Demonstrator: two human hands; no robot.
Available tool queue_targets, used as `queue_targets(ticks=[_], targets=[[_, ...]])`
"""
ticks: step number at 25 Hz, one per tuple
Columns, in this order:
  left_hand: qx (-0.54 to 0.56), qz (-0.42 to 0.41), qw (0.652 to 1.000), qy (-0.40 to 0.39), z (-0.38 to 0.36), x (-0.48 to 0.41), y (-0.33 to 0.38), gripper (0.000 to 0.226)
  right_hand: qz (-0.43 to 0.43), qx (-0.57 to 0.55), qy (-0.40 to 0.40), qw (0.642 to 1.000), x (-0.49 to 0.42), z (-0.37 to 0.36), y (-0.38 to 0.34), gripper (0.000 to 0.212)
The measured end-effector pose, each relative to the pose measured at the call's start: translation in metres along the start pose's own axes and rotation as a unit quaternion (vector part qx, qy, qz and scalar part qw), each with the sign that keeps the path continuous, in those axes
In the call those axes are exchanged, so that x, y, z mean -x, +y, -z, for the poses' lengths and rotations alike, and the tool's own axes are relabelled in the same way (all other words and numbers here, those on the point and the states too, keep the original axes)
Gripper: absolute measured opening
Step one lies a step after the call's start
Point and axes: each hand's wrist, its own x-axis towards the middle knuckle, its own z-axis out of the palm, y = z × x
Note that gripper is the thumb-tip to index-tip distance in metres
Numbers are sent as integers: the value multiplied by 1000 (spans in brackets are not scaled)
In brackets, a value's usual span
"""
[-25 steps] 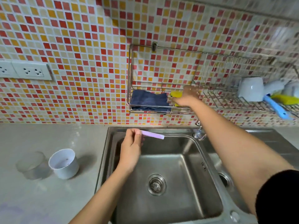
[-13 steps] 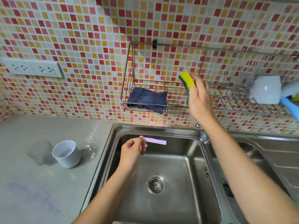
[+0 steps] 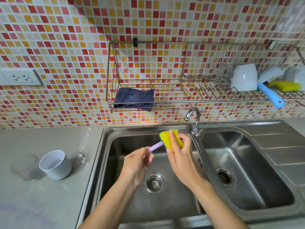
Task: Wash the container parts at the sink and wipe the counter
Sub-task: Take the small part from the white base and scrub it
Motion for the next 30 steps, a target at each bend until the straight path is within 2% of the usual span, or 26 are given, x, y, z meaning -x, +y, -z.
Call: queue_targets(ticks=[3, 5, 8, 11, 14, 17, 20, 22, 25, 28, 30], targets=[[-41, -8, 999, -33, -1, 7, -1, 18, 21, 100, -5, 995, 3, -6, 4, 54], [-49, -2, 998, -37, -2, 8, -1, 13, -2, 89, 2, 996, 4, -6, 3, 55], [-39, 0, 999, -21, -6, 6, 1, 19, 58, 104, -8, 993, 3, -5, 1, 50], [-35, 8, 999, -19, -7, 5, 2, 22, 2, 81, 21, 996, -7, -2, 0, 51], [-11, 55, 998, -25, -7, 2, 0, 25, 47, 102, 1, 994, 0, -5, 7, 54], [23, 119, 992, -32, -6, 0, 0, 20, 9, 84, 14, 996, 3, -4, 7, 57], [66, 184, 980, -36, -4, -1, 3, 20, 65, 110, -11, 992, 9, -2, 9, 51], [92, 222, 970, -36, -6, -1, 4, 21, 26, 97, 10, 995, 6, 1, 10, 54], [123, 249, 960, -46, -9, -1, 5, 22, 63, 112, -5, 992, 11, 3, 17, 57], [135, 261, 955, -47, -8, -3, 5, 21, 25, 90, 9, 996, 11, 4, 14, 52], [116, 249, 960, -51, -9, -2, 5, 21, 64, 92, -6, 994, 12, 4, 15, 55]])
